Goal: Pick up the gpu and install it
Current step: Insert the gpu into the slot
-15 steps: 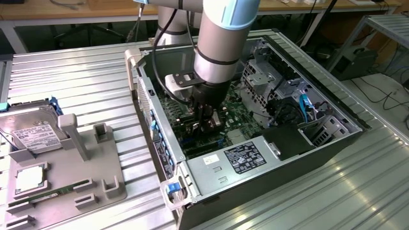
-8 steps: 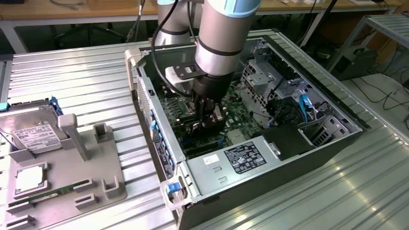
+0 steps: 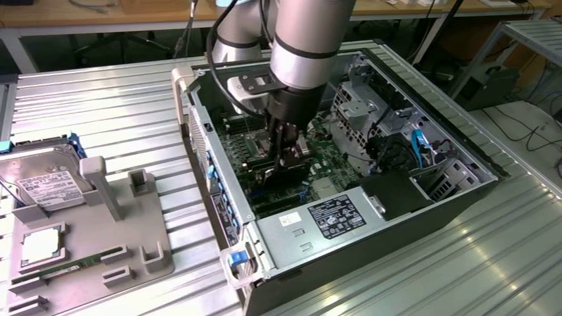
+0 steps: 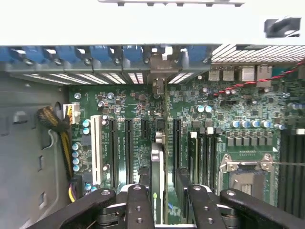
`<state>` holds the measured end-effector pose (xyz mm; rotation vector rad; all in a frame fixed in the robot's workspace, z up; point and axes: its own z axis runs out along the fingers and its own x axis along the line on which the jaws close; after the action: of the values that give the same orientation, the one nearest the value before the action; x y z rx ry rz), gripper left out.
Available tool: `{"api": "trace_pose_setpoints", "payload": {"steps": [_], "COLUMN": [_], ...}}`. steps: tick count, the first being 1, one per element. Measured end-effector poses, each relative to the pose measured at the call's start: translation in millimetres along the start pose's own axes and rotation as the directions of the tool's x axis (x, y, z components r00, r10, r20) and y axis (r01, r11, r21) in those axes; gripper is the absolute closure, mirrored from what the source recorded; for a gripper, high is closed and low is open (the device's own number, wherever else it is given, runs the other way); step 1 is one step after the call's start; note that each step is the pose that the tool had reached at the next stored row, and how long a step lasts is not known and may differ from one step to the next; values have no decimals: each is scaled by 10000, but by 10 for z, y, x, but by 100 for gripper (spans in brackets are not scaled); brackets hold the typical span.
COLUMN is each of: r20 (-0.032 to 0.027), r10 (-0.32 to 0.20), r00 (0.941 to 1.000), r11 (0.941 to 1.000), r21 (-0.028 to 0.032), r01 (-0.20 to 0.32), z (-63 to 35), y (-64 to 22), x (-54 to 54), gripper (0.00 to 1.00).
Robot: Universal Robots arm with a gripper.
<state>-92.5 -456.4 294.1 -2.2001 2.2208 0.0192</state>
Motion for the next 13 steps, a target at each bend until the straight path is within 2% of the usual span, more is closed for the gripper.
{"api": "trace_pose_setpoints", "payload": {"steps": [4,8,11,13], "r20": [1,2,0,0], "r10": [0,-1,0,-1], "r00": [10000,10000,10000,10000], "r11": [10000,10000,10000,10000], "r21": [14,17,16,16], "r01": [0,1,0,1], "z": [-117,-123,-124,-124], "y": [0,0,0,0], "x": [-5,-5,-5,-5], "gripper": [64,65,85,85]}}
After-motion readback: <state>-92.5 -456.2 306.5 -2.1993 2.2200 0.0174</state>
